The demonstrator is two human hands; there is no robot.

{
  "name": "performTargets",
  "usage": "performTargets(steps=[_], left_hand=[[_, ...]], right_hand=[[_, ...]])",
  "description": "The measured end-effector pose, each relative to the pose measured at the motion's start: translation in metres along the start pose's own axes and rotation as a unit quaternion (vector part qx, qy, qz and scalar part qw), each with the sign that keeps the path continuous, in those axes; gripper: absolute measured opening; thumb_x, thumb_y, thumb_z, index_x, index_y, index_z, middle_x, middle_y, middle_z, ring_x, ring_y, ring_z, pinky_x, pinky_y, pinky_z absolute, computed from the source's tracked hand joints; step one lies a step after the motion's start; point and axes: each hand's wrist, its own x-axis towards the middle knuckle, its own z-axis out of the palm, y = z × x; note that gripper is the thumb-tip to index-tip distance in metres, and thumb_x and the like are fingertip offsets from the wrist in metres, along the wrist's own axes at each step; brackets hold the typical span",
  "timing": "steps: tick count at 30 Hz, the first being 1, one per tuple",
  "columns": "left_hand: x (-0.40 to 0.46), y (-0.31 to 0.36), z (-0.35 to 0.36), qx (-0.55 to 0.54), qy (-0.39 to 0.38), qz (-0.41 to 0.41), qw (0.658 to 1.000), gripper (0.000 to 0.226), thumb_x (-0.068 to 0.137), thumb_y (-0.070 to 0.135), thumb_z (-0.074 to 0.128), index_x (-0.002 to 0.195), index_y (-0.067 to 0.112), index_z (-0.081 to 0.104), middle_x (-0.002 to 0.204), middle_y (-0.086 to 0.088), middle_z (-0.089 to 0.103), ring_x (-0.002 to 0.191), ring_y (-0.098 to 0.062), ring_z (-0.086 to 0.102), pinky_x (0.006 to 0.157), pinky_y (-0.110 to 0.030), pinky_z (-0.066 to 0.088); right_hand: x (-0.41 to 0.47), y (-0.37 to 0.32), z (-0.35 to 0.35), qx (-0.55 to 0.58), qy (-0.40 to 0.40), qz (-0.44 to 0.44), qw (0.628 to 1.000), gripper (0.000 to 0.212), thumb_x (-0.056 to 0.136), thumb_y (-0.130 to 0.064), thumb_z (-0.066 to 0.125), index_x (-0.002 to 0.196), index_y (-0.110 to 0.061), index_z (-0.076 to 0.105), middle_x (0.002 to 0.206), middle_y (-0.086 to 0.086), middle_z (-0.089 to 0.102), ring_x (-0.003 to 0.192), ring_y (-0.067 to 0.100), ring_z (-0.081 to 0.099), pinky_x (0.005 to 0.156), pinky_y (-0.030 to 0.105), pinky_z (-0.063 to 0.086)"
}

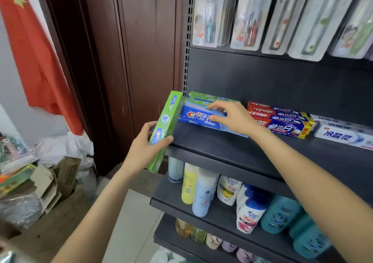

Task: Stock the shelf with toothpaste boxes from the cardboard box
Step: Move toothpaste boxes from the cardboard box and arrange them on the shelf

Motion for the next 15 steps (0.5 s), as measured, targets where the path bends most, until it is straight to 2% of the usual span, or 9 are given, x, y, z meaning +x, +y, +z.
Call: performTargets(steps=[4, 6, 8, 10, 12, 14, 15], left_hand=[[0.003, 0.000, 0.007, -0.046, 0.006, -0.014, 0.999, 0.051, 0.070, 0.052, 0.067, 0.115, 0.036, 0.051, 0.105, 0.009, 0.064, 0.096, -0.008, 0.063, 0.085, -0.031, 0.051], [0.004, 0.005, 0.011, -0.085, 0.011, -0.022, 0.996, 0.039, 0.083, 0.043, 0.064, 0.118, 0.032, 0.052, 0.110, 0.004, 0.063, 0.094, -0.008, 0.062, 0.081, -0.028, 0.049], [0.005, 0.012, 0.019, -0.145, 0.023, -0.039, 0.988, 0.028, 0.093, 0.030, 0.053, 0.121, 0.028, 0.051, 0.111, 0.000, 0.062, 0.090, -0.010, 0.059, 0.076, -0.027, 0.046], [0.005, 0.020, 0.033, -0.177, 0.053, -0.022, 0.983, 0.030, 0.093, 0.021, 0.052, 0.123, 0.024, 0.049, 0.103, 0.002, 0.060, 0.086, -0.004, 0.059, 0.075, -0.021, 0.045], [0.005, 0.028, 0.052, -0.190, 0.087, 0.022, 0.978, 0.038, 0.089, 0.020, 0.061, 0.124, 0.025, 0.046, 0.103, 0.007, 0.058, 0.085, 0.003, 0.059, 0.077, -0.015, 0.047], [0.006, 0.036, 0.074, -0.171, 0.121, 0.053, 0.976, 0.052, 0.081, 0.026, 0.071, 0.125, 0.027, 0.043, 0.108, 0.016, 0.055, 0.096, -0.003, 0.058, 0.081, -0.019, 0.048], [0.007, 0.040, 0.083, -0.144, 0.134, 0.063, 0.978, 0.058, 0.078, 0.028, 0.073, 0.127, 0.025, 0.043, 0.110, 0.020, 0.053, 0.101, -0.005, 0.056, 0.081, -0.019, 0.045]], right_hand=[[0.008, -0.004, 0.016, -0.046, -0.026, -0.012, 0.999, 0.033, 0.081, -0.029, 0.073, 0.112, -0.021, 0.067, 0.115, -0.001, 0.066, 0.105, 0.019, 0.056, 0.088, 0.032, 0.042], [0.013, -0.014, 0.032, -0.048, -0.010, -0.025, 0.999, 0.028, 0.082, -0.028, 0.071, 0.109, -0.021, 0.068, 0.110, 0.000, 0.066, 0.105, 0.021, 0.053, 0.090, 0.035, 0.041], [0.017, -0.027, 0.034, 0.027, 0.080, -0.020, 0.996, 0.016, 0.088, -0.021, 0.064, 0.102, -0.019, 0.071, 0.106, 0.000, 0.067, 0.104, 0.019, 0.051, 0.092, 0.033, 0.040], [0.009, -0.049, 0.019, 0.206, 0.140, 0.015, 0.968, 0.015, 0.093, -0.016, 0.057, 0.101, -0.021, 0.068, 0.101, -0.003, 0.067, 0.097, 0.013, 0.058, 0.090, 0.031, 0.046], [-0.008, -0.068, 0.006, 0.345, 0.076, 0.047, 0.934, 0.015, 0.094, -0.021, 0.054, 0.108, -0.024, 0.061, 0.099, -0.005, 0.067, 0.089, 0.011, 0.065, 0.084, 0.032, 0.052], [-0.026, -0.076, 0.003, 0.369, -0.012, 0.071, 0.927, 0.031, 0.092, -0.028, 0.057, 0.123, -0.030, 0.051, 0.103, -0.009, 0.065, 0.088, 0.008, 0.066, 0.083, 0.030, 0.053], [-0.034, -0.075, 0.005, 0.371, -0.028, 0.078, 0.925, 0.042, 0.090, -0.030, 0.060, 0.129, -0.034, 0.045, 0.107, -0.010, 0.063, 0.090, 0.006, 0.066, 0.084, 0.028, 0.053]])
